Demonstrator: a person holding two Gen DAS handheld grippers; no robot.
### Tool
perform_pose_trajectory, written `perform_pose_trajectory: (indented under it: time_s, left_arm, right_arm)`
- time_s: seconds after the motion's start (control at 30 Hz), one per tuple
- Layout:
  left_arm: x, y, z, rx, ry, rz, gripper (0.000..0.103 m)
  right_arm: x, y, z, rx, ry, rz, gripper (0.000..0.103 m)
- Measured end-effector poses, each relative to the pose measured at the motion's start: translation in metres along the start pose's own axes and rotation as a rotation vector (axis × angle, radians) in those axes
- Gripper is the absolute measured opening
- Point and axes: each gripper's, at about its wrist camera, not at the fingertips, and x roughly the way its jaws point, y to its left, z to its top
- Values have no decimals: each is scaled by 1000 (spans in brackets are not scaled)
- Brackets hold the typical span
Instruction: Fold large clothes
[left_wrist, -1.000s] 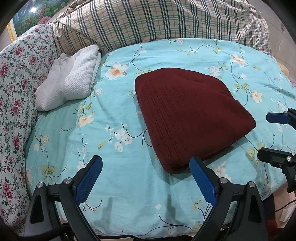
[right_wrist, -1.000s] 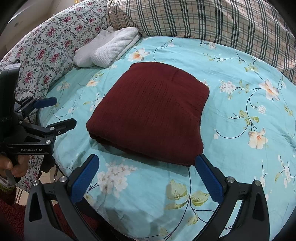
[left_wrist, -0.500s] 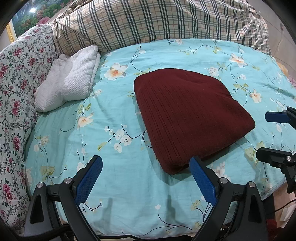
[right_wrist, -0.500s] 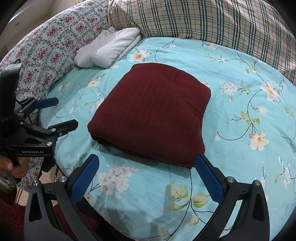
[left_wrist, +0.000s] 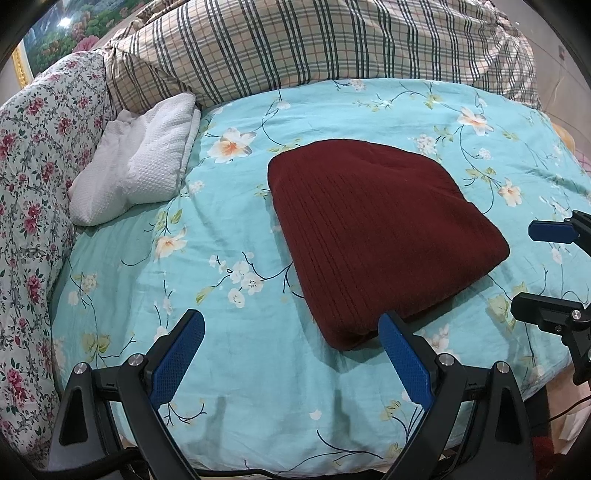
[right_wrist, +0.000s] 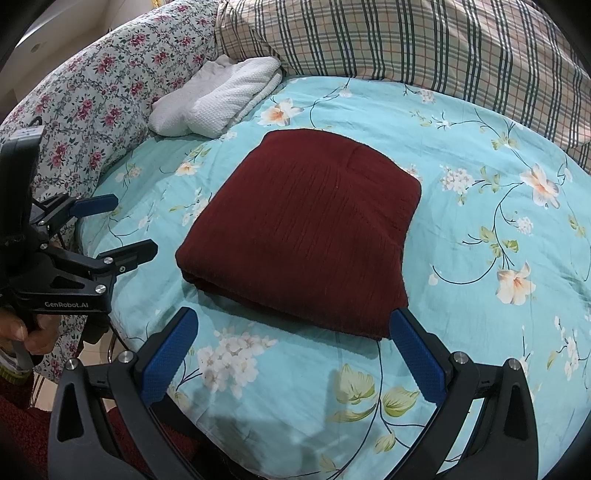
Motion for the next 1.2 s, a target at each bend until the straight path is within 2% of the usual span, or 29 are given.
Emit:
perform_pose_trajectory:
  time_s: [0.8, 1.2]
  left_arm:
    - [3, 6, 3, 4, -13, 16, 96]
    - [10, 6, 17, 9, -28, 31, 96]
  right_arm:
    - [0, -1, 9, 0, -5, -4, 103]
    - [9, -9, 13, 33, -11, -8, 103]
